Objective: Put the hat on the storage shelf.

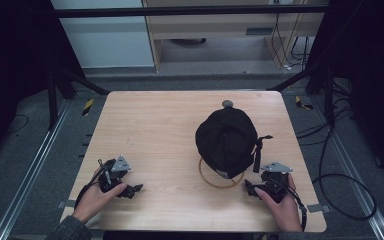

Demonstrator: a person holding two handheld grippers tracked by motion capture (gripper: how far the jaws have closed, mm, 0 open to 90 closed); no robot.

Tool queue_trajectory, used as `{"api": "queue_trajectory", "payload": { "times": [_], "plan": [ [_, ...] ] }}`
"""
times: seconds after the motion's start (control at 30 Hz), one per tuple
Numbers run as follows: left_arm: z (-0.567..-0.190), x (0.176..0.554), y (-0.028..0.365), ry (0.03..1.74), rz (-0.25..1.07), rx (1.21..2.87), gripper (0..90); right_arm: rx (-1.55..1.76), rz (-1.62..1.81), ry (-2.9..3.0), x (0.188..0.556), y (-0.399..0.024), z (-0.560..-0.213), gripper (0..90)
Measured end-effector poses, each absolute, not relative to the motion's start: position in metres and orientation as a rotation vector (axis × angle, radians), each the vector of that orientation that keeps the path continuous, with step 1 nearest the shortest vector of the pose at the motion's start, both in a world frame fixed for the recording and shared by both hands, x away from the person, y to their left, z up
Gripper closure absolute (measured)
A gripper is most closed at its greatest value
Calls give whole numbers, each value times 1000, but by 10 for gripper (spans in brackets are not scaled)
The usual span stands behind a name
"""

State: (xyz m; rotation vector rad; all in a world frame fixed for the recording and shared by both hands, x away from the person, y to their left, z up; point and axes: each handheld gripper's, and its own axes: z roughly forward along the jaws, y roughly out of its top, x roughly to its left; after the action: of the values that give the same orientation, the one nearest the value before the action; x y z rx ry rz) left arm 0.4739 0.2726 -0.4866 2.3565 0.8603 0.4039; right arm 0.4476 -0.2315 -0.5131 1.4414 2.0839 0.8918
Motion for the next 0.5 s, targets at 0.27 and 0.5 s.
{"api": "queue_trajectory", "payload": {
  "times": [0.27,0.5],
  "plan": [
    [-497,475,282,895,395,2336,43,1442,892,2084,448,-231,-513,7],
    [-499,479,286,915,380,2307,34,1442,892,2084,448,-231,-513,7]
  ]
}}
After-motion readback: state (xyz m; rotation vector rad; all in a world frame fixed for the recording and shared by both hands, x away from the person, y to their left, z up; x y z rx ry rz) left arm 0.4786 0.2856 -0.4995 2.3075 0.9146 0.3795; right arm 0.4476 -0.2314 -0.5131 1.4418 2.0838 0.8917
